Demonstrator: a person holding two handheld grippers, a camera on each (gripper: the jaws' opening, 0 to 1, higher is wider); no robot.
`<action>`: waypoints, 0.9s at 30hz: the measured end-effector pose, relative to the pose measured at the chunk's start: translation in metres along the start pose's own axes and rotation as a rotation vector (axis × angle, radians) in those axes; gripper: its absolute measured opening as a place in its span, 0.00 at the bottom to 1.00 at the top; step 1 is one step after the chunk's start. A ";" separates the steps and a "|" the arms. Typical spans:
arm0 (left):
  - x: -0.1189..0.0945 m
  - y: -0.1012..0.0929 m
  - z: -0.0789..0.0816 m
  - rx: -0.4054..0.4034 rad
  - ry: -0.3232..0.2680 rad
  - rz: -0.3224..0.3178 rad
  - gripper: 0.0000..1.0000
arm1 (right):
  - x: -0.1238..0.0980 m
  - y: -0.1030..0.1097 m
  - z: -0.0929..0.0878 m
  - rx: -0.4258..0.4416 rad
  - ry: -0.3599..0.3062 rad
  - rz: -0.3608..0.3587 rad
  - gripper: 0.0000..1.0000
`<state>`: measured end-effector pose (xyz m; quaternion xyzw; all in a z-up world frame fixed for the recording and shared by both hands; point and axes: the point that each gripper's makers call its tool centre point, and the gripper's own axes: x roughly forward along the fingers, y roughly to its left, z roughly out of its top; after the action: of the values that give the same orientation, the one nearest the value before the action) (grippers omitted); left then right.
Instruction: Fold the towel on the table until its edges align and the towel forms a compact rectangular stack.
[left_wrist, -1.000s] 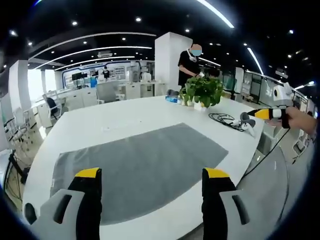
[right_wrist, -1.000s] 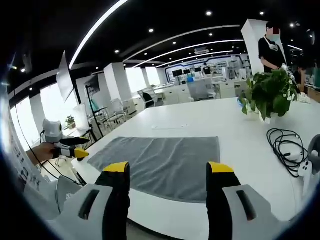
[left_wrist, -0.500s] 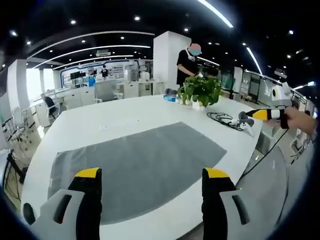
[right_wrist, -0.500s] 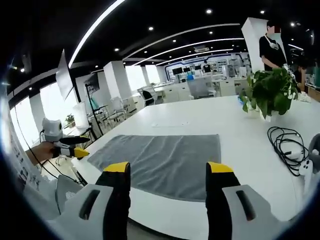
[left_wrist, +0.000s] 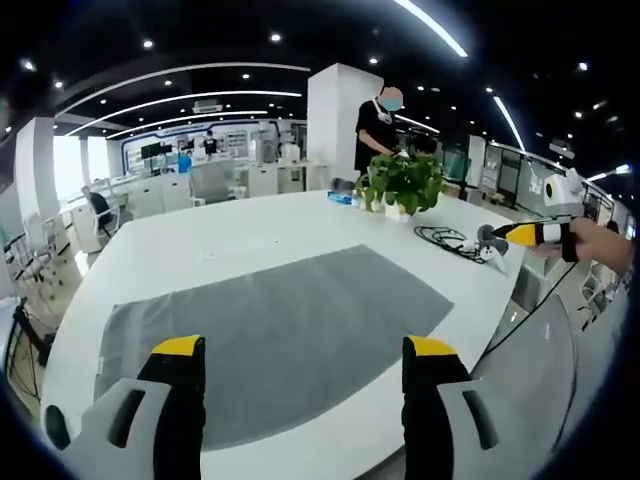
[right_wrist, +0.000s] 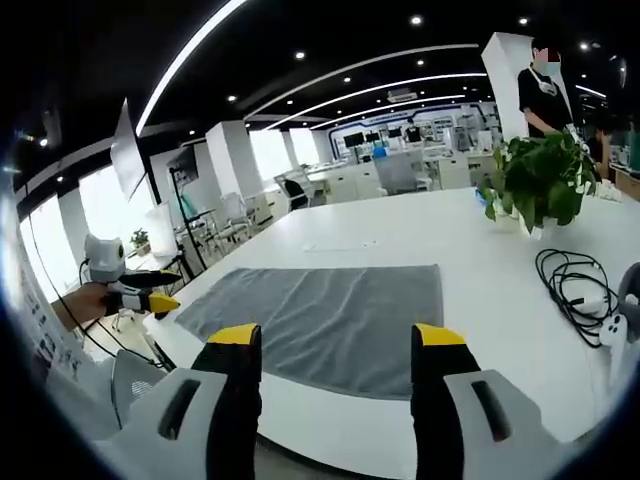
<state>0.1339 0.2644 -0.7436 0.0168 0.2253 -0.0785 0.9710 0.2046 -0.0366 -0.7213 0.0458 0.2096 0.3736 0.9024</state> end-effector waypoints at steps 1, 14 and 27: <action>0.000 0.000 -0.001 0.001 0.001 -0.001 0.83 | 0.000 0.000 0.000 0.000 0.001 0.000 0.60; 0.001 0.001 -0.006 -0.005 0.010 -0.012 0.83 | 0.000 -0.002 0.002 0.005 -0.006 -0.004 0.59; 0.009 -0.013 -0.004 0.010 0.015 -0.052 0.83 | -0.001 -0.015 0.003 -0.009 0.009 -0.010 0.59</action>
<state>0.1383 0.2500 -0.7513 0.0164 0.2326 -0.1050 0.9667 0.2148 -0.0475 -0.7213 0.0388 0.2121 0.3702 0.9036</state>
